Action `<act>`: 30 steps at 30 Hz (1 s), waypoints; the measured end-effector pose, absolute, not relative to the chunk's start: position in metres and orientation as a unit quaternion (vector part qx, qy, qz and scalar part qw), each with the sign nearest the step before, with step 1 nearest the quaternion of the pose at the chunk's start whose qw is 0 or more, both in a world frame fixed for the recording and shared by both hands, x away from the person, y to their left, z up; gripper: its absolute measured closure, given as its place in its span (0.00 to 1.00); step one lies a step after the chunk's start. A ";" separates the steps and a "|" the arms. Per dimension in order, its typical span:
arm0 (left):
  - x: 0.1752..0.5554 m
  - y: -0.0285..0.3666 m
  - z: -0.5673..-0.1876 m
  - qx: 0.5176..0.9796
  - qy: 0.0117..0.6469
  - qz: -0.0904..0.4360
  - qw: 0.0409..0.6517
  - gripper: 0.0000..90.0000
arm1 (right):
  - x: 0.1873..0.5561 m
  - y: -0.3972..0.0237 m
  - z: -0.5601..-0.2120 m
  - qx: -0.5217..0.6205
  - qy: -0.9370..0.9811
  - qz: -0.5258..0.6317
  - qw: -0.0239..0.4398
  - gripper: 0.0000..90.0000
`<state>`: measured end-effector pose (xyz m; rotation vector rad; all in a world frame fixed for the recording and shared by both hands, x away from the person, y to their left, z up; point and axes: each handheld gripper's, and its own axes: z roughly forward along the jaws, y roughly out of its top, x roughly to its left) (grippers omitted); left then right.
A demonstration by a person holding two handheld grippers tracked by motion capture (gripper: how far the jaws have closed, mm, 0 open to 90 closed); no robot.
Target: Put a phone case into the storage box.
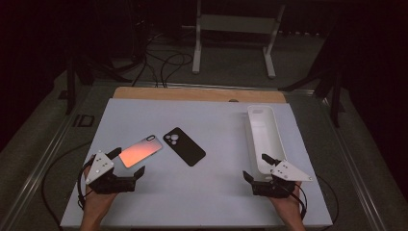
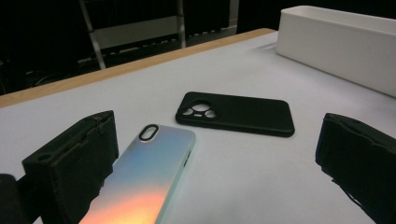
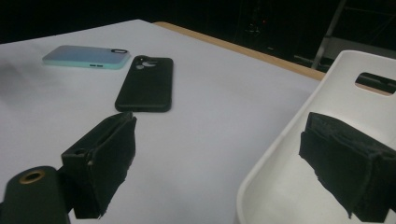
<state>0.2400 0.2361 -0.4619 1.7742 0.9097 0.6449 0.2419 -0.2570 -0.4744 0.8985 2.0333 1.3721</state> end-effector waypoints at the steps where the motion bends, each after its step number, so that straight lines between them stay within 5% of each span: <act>1: 0.240 0.236 -0.462 0.734 0.377 0.267 0.498 0.00 | 0.241 -0.256 -0.474 0.334 0.752 0.504 0.263 0.12; 30: 0.254 0.244 -0.451 0.739 0.401 0.269 0.470 0.00 | 0.242 -0.251 -0.464 0.341 0.740 0.514 0.267 0.12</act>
